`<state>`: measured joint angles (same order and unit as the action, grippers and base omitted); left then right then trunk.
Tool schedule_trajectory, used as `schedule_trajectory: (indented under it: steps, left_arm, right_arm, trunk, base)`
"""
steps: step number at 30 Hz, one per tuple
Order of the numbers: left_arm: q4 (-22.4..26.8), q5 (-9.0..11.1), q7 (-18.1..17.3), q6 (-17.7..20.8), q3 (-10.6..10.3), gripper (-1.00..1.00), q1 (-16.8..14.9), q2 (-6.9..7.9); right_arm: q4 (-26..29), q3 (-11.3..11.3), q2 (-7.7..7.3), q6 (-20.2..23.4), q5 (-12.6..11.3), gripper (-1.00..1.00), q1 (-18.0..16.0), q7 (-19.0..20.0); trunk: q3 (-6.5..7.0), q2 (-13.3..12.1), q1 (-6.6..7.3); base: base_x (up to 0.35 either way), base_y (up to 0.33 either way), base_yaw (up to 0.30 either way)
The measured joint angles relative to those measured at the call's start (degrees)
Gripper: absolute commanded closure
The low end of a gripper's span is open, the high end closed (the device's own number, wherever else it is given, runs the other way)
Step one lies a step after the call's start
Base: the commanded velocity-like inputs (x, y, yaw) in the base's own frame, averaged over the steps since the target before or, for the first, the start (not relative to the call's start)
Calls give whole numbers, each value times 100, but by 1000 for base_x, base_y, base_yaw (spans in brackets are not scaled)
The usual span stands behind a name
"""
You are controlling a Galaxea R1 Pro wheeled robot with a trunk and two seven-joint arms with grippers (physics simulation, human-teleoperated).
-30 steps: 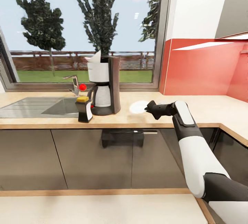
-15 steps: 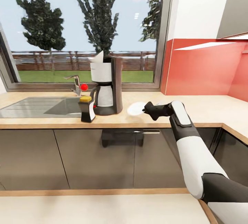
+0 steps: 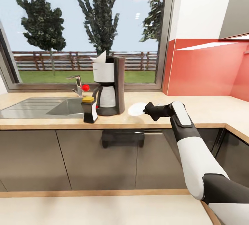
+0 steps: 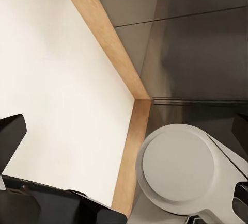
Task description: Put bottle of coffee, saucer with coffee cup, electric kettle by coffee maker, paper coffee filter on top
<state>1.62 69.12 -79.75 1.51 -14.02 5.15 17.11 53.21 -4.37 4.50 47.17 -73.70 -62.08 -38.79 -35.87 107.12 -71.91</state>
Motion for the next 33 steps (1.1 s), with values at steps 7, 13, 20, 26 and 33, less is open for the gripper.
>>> schedule_trajectory:
  steps: [7,13,20,26,33]
  left_arm:
    - [0,0,0,0,-2,-100,0,0]
    - [0,0,1,0,0,-100,0,0]
    - [0,0,0,0,0,-100,0,0]
    - [0,0,0,0,0,-100,0,0]
    - [0,0,1,0,0,-100,0,0]
  right_arm:
    - [0,0,0,1,1,100,2,0]
    - [0,0,0,0,1,100,2,0]
    - [0,0,0,0,1,100,3,0]
    - [0,0,0,1,1,100,1,1]
    - [0,0,0,2,4,100,3,0]
  trunk:
    - [0,0,0]
    - [0,0,0]
    - [0,0,0]
    - [-1,0,0]
    - [-37,0,0]
  base:
    - [0,81,0]
    - [5,7,0]
    - [81,65,0]
    - [7,6,0]
    - [0,0,0]
